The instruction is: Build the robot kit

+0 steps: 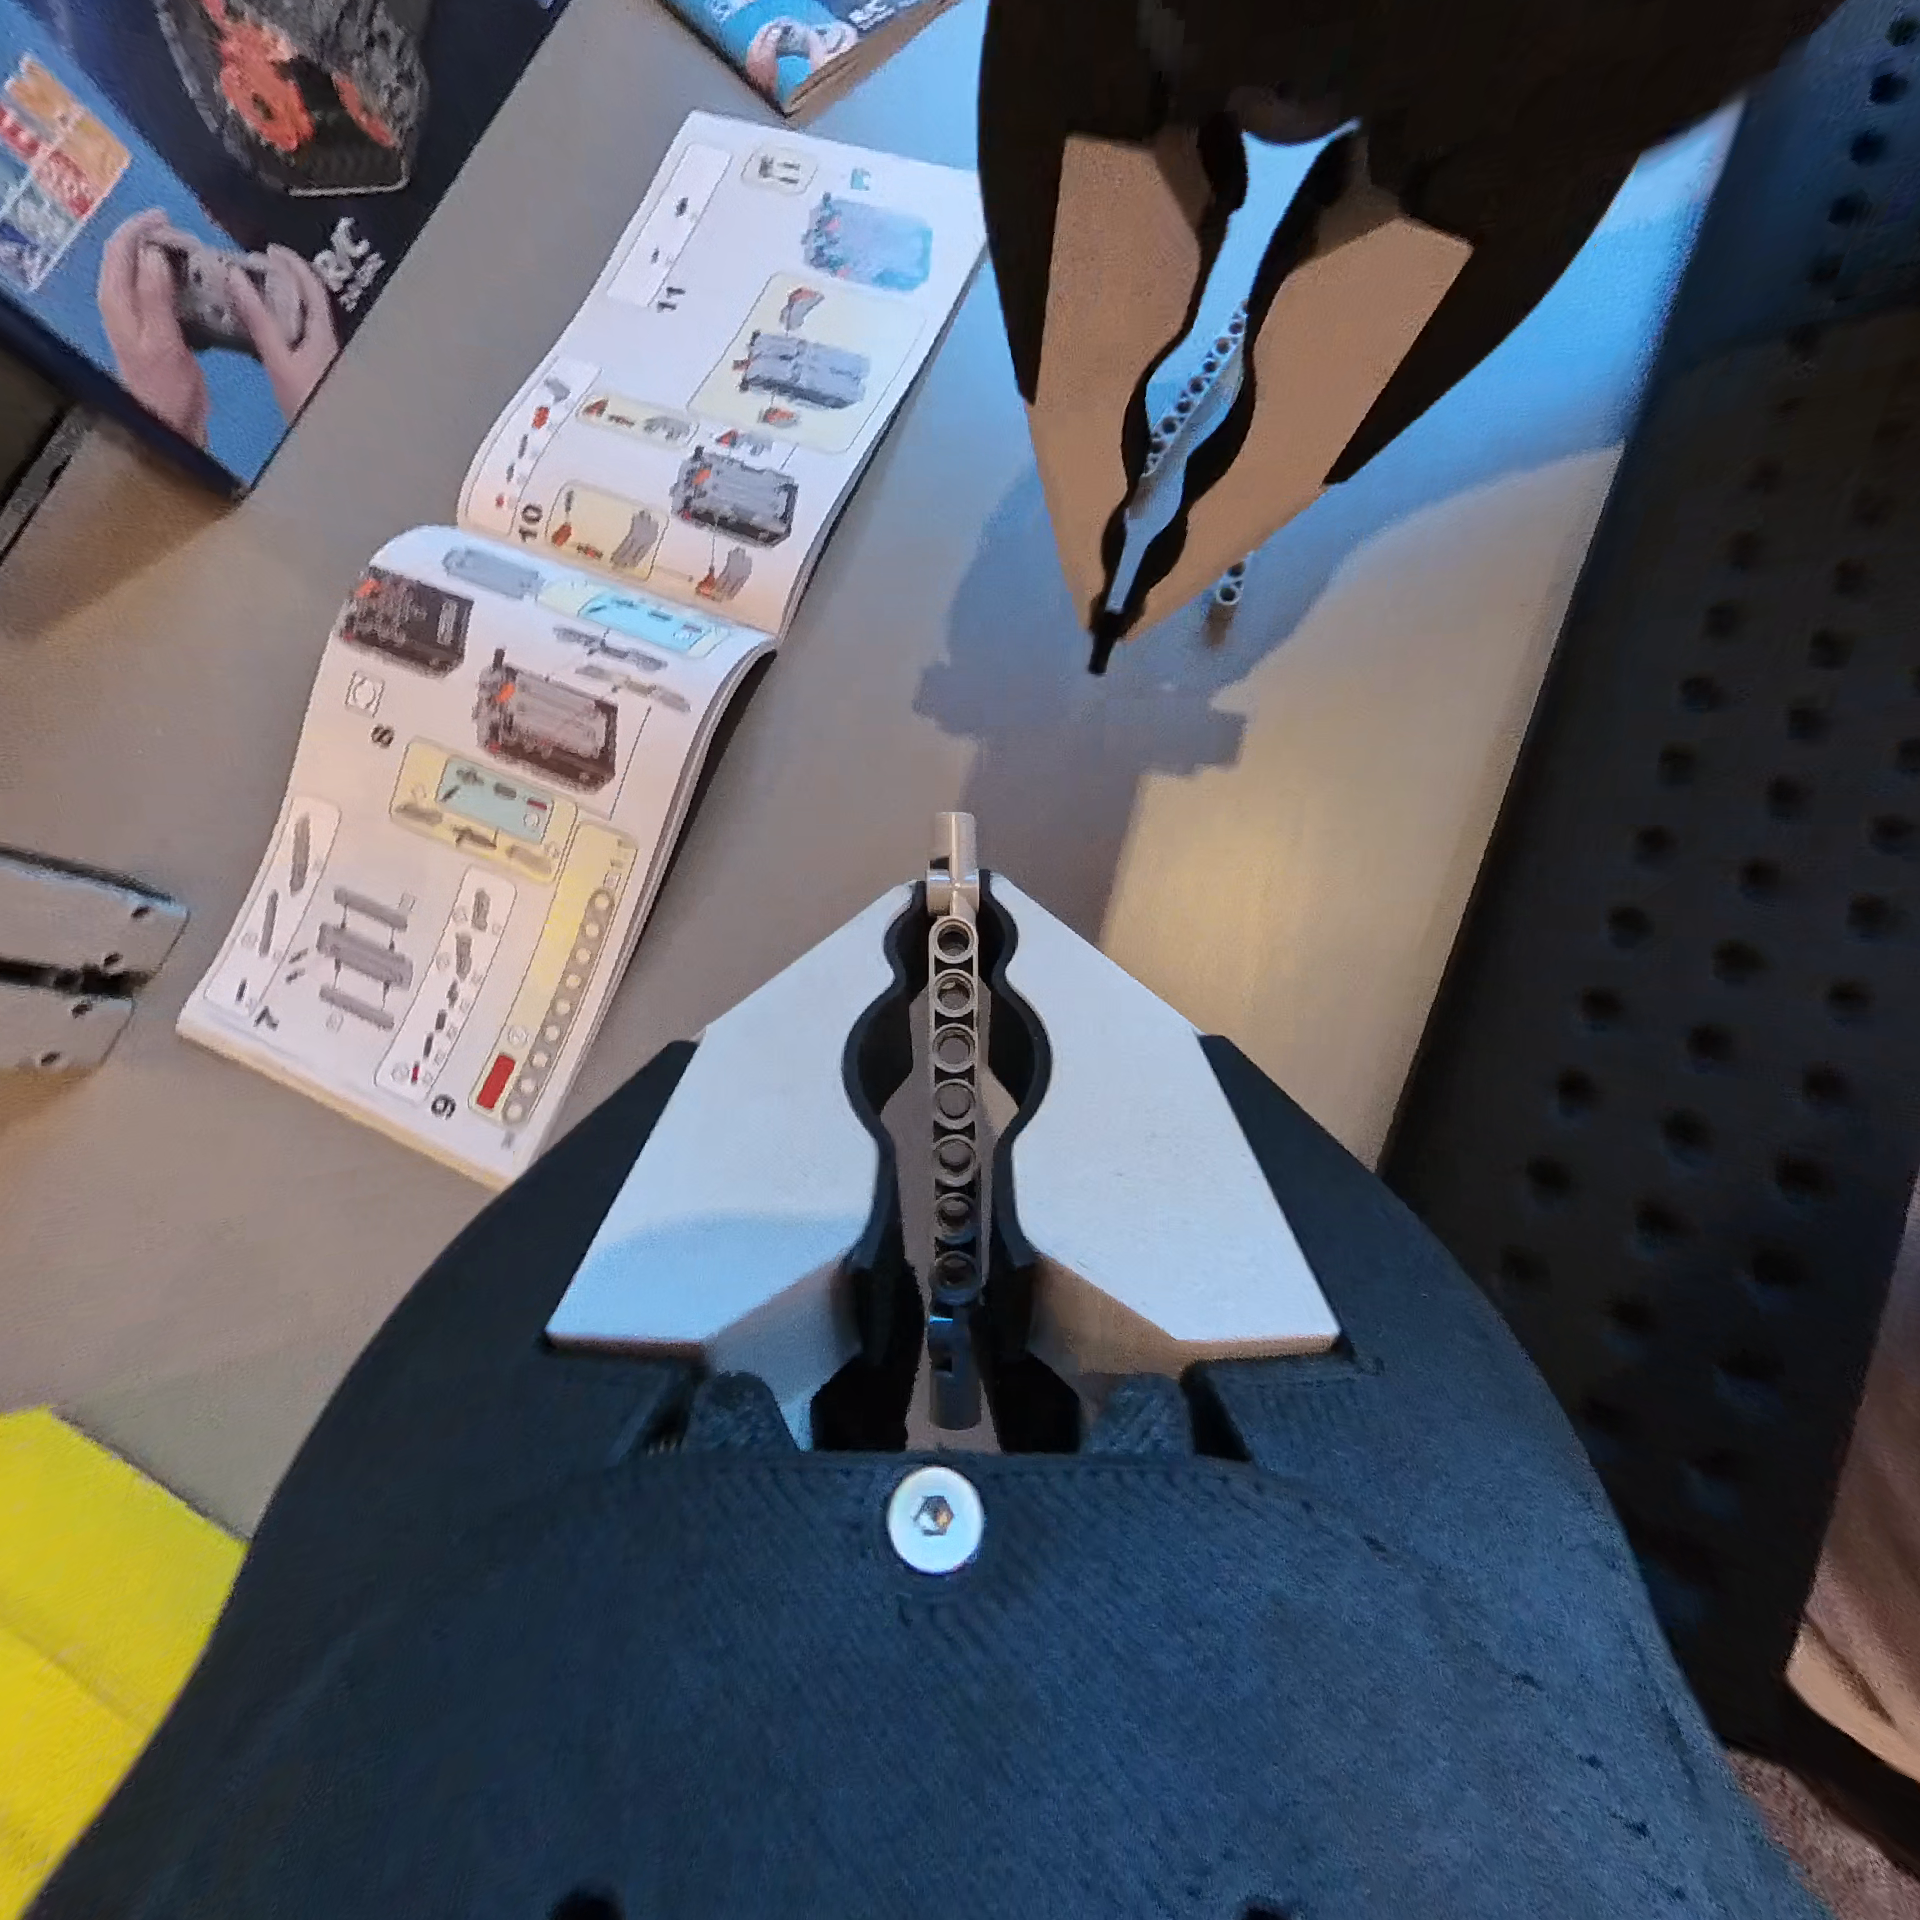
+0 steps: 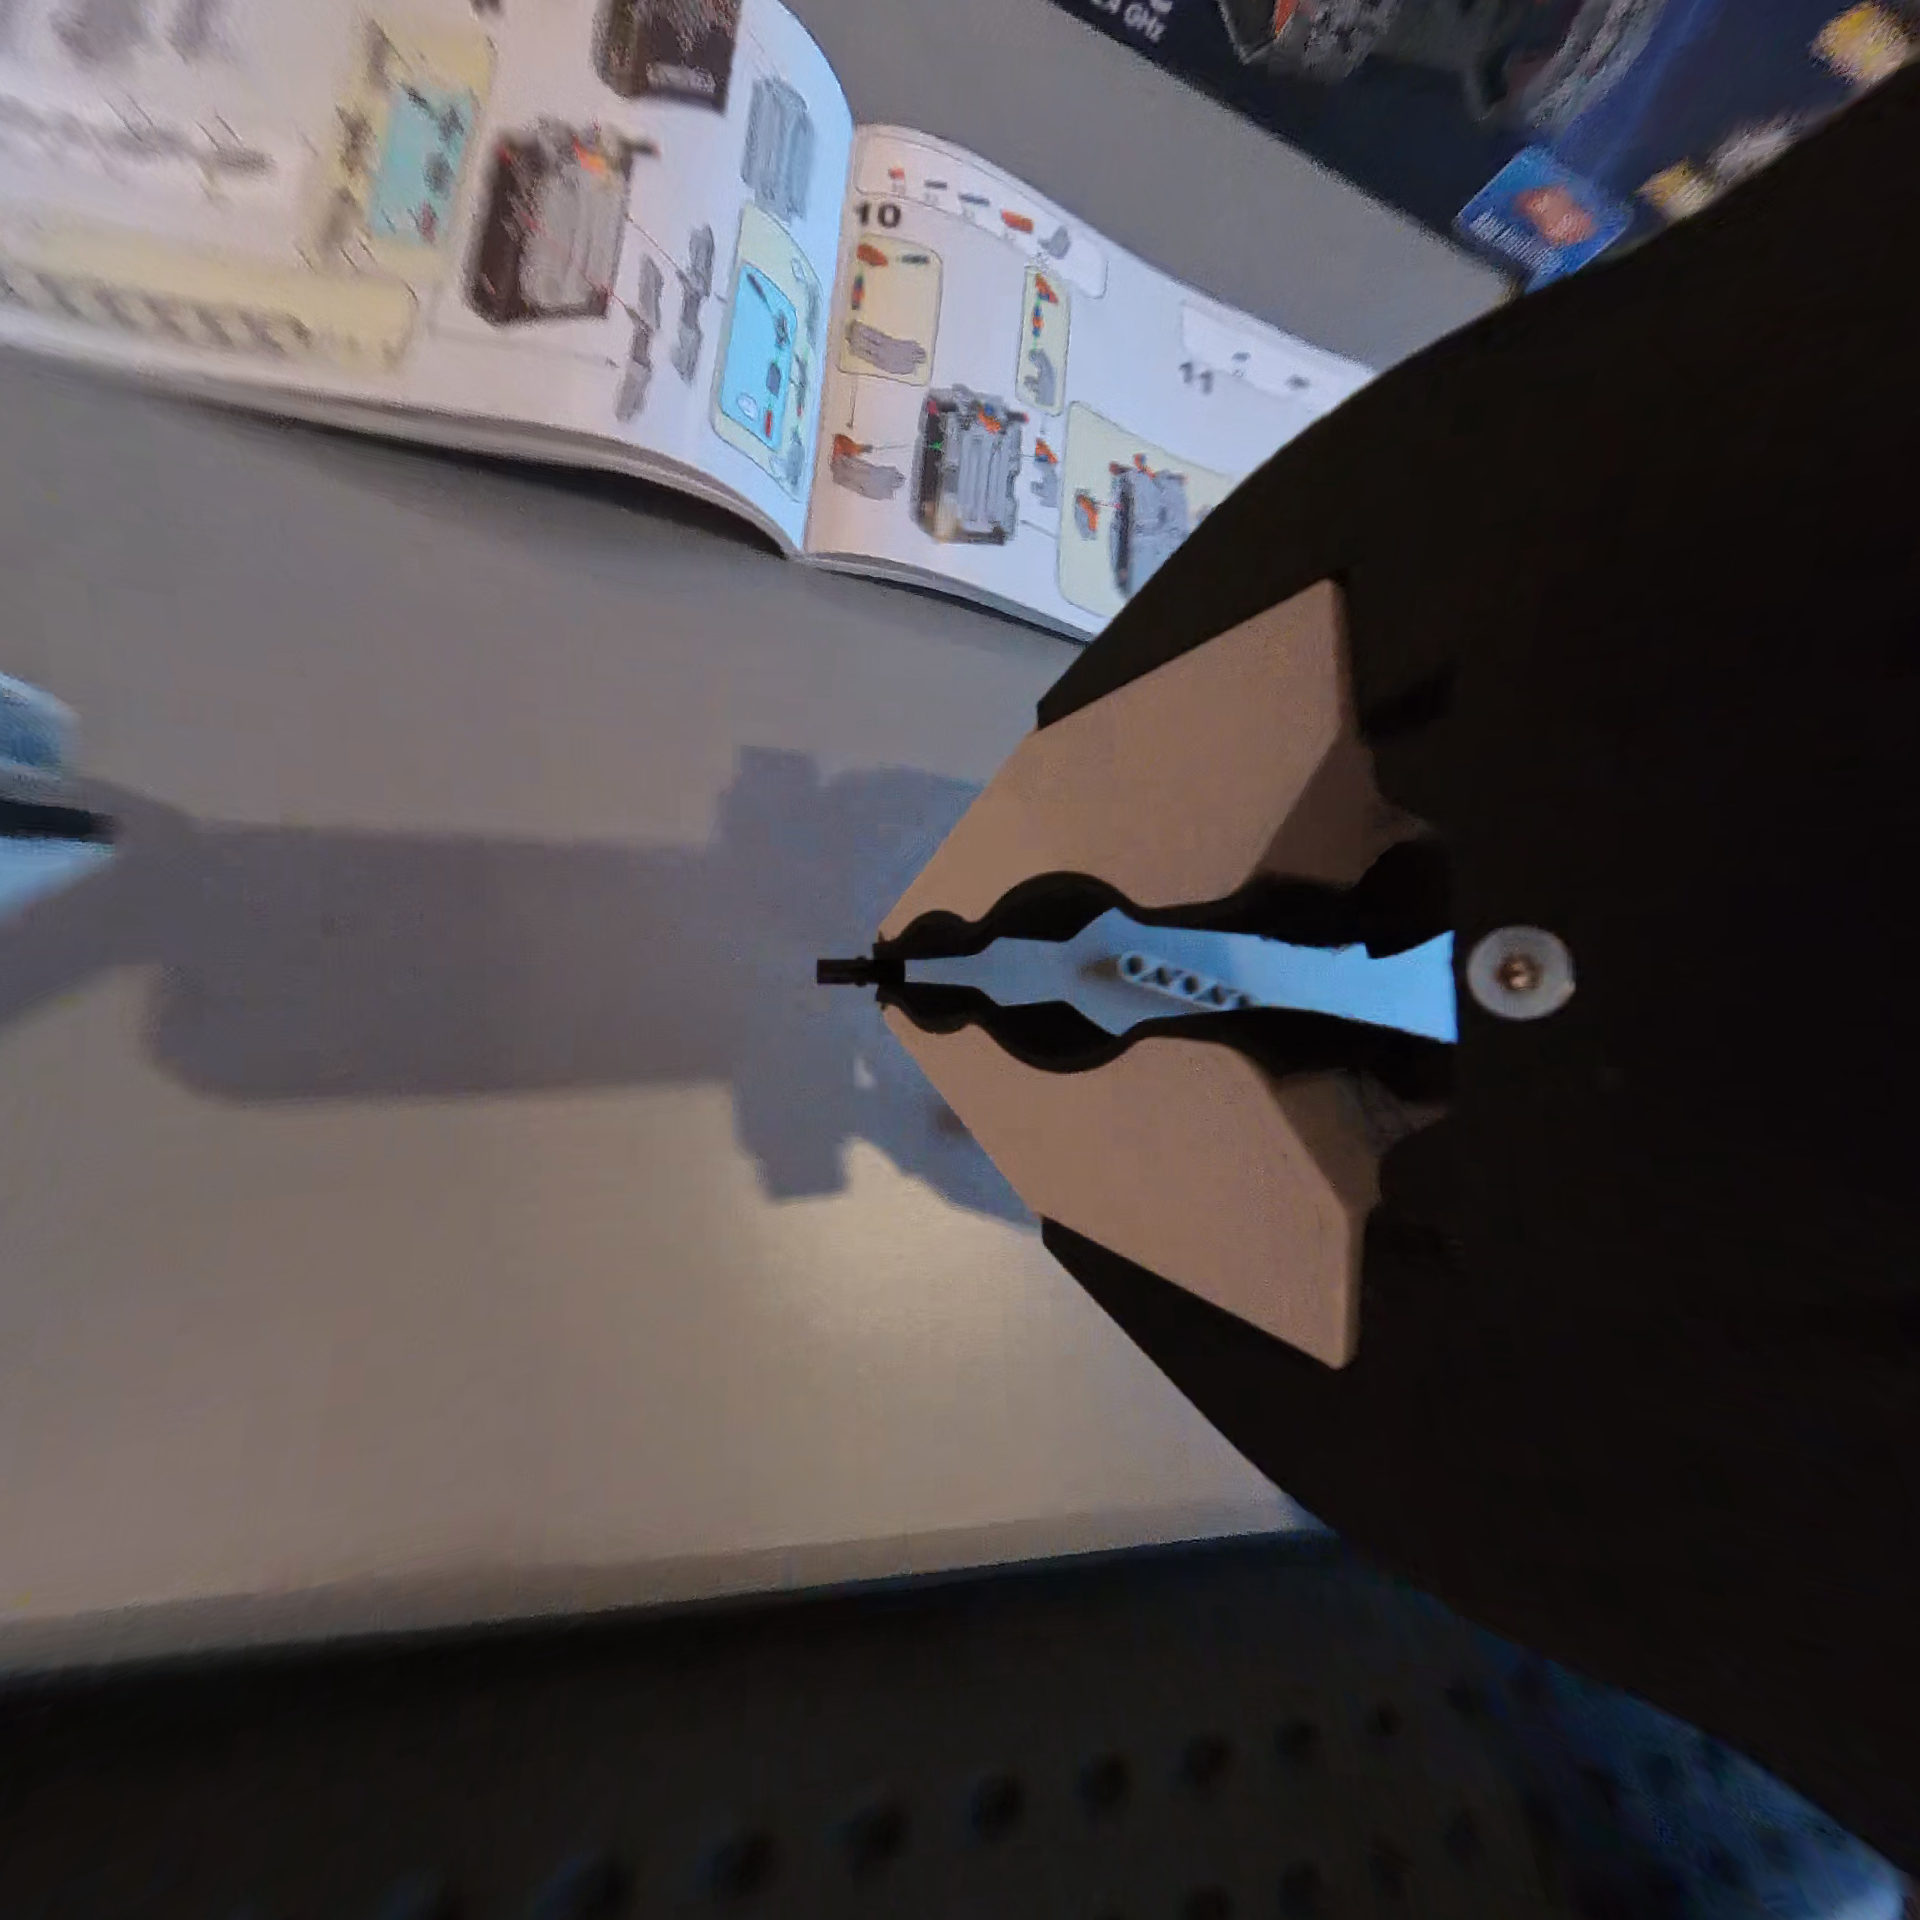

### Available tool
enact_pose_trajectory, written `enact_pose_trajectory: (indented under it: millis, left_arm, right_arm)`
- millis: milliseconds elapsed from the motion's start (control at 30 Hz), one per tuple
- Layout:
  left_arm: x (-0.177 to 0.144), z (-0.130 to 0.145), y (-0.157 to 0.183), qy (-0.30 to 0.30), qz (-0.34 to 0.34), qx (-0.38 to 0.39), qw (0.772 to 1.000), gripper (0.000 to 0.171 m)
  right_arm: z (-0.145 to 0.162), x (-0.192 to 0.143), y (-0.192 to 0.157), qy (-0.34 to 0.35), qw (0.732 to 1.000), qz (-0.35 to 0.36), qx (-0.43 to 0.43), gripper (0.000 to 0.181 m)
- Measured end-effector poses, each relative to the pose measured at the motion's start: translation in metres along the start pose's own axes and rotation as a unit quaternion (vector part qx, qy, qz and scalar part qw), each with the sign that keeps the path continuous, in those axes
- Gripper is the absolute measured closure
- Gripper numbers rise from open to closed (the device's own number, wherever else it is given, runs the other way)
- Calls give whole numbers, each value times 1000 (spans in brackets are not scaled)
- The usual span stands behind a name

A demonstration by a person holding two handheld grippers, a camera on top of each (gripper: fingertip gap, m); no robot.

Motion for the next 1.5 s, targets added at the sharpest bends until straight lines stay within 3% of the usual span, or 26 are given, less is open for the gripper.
enact_pose_trajectory:
  millis: [67,200,333,500,633,933,1500]
  left_arm:
    - [-15,5,-2,14,-14,-19,1000,166]
    - [-53,20,-8,32,-68,-39,996,166]
    - [-91,29,-11,32,-127,-40,991,166]
    - [-118,35,-2,52,-136,-46,988,166]
    - [-126,41,1,41,-151,-42,987,166]
    - [-129,45,4,44,-147,-46,987,166]
    - [-128,47,4,52,-138,-53,988,166]
  right_arm:
    - [5,1,3,-94,995,-10,-33,177]
    - [11,3,10,-262,960,-15,-101,177]
    - [5,5,14,-355,925,-27,-133,176]
    - [5,11,13,-436,887,-59,-140,176]
    - [8,20,14,-475,867,-84,-120,176]
    - [7,26,14,-506,852,-95,-93,176]
    - [7,33,14,-516,849,-90,-72,176]
Point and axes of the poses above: each gripper's, where its closed fingertips meet, x out along the fingers, z out of its underside, y = z × x across the jaws, the point moved 6 cm from there along -x, back along the fingers, and after that the axes turned 1 degree about -x, right-handed, at the moved point
